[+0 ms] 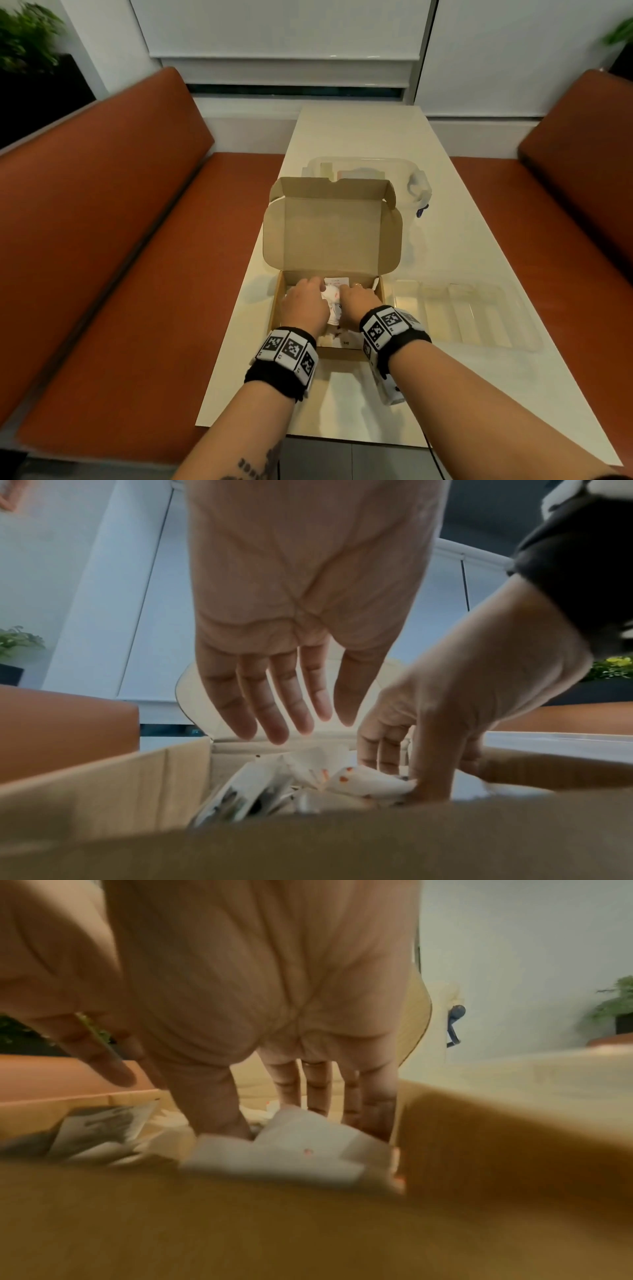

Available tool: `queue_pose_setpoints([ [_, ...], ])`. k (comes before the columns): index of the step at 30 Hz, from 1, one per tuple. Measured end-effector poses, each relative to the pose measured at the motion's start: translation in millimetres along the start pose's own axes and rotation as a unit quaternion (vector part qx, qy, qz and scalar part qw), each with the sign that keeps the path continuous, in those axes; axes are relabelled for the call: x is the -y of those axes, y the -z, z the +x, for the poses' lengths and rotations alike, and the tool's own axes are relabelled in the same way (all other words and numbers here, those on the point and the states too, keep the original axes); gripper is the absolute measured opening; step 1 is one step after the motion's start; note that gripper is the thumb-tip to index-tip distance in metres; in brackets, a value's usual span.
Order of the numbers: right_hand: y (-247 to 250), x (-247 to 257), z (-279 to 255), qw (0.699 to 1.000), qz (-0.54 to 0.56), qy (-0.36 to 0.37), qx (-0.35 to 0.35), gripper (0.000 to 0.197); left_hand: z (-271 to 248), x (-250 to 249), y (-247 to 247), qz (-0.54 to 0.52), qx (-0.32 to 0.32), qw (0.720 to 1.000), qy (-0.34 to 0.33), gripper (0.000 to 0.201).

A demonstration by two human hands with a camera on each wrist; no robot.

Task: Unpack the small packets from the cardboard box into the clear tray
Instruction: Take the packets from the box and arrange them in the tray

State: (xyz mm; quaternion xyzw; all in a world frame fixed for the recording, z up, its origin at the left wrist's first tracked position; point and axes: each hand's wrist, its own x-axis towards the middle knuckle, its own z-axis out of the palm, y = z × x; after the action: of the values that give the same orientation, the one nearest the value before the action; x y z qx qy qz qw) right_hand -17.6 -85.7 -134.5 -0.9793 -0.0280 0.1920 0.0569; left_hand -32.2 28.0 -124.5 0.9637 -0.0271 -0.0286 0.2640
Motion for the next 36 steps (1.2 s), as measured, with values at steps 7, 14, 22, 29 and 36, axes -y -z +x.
queue_pose_setpoints([
  [7, 8.2, -4.9, -7.5, 0.998, 0.023, 0.016, -0.057, 0.023, -2.0, -5.0, -5.9, -0.006, -0.016, 1.0, -0.012, 0.026],
  [14, 30.4, -14.2, -14.0, 0.983, 0.116, 0.02, -0.14, 0.024, 1.1, -15.8, 0.1, -0.068, -0.055, 0.996, 0.012, 0.03],
  [22, 46.1, -0.2, -28.3, 0.953, 0.184, 0.1, -0.22, 0.022, 12.8, -31.8, 3.3, -0.46, 0.034, 0.871, 0.167, 0.059],
  [29, 43.9, 14.7, -32.4, 0.972, 0.176, 0.134, -0.076, 0.031, 20.5, -23.9, 8.3, -0.434, -0.017, 0.884, 0.171, 0.026],
  [36, 43.8, 5.5, -26.4, 0.965, 0.24, 0.096, -0.049, 0.046, 19.6, -3.4, 3.1, -0.364, -0.064, 0.911, 0.186, 0.028],
])
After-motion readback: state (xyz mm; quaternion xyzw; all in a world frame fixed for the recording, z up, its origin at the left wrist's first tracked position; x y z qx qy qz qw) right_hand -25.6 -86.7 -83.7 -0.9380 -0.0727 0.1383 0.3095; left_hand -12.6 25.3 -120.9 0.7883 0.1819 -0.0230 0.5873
